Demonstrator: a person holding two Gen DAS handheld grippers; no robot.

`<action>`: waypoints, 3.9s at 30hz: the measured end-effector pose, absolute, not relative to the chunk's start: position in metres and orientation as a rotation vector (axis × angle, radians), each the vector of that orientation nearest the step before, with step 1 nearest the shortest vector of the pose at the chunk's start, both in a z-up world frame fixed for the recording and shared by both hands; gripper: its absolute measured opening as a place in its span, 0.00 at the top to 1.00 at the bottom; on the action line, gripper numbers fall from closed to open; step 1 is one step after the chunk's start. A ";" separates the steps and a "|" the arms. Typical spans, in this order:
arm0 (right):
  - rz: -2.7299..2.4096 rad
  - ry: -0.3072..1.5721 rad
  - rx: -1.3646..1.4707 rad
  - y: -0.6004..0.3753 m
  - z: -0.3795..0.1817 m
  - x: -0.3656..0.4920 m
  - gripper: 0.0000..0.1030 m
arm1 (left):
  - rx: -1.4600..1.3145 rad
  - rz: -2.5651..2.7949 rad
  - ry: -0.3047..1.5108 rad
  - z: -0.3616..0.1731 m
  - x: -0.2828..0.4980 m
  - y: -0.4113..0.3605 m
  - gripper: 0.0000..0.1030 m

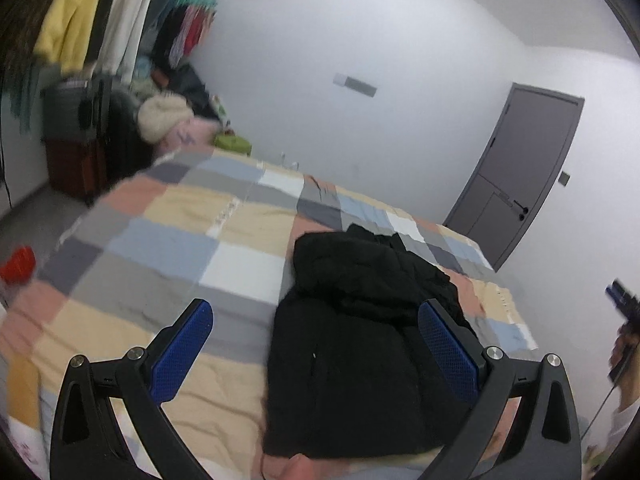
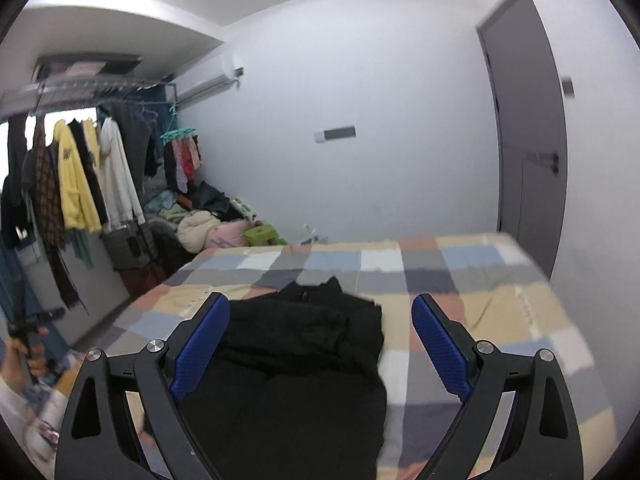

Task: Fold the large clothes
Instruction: 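Raise both grippers and move them over the jacket hem, then lower both grippers onto the black jacket hem and close them, then lift the hem with both grippers and fold it toward the collar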

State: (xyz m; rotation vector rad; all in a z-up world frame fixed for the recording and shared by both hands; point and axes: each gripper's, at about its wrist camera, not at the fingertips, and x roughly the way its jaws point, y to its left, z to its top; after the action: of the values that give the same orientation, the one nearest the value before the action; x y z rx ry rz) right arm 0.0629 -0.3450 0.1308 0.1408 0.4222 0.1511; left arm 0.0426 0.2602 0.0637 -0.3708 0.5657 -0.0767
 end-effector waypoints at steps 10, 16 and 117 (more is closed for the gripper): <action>0.167 0.578 0.225 -0.368 0.024 0.049 0.10 | -0.489 -0.140 0.699 -0.034 0.061 0.254 0.00; 0.177 0.683 0.333 -0.375 -0.057 0.053 0.10 | -0.523 -0.179 0.775 -0.100 0.073 0.239 0.00; 0.539 0.619 0.545 -0.340 0.079 -0.016 0.96 | -0.919 -0.485 0.601 0.025 -0.011 0.267 0.97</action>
State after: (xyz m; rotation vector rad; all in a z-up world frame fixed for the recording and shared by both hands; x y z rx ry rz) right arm -0.0157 -0.3401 0.0790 0.5453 0.6190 0.5387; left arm -0.0114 0.2670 0.0255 -0.9187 0.6012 -0.4854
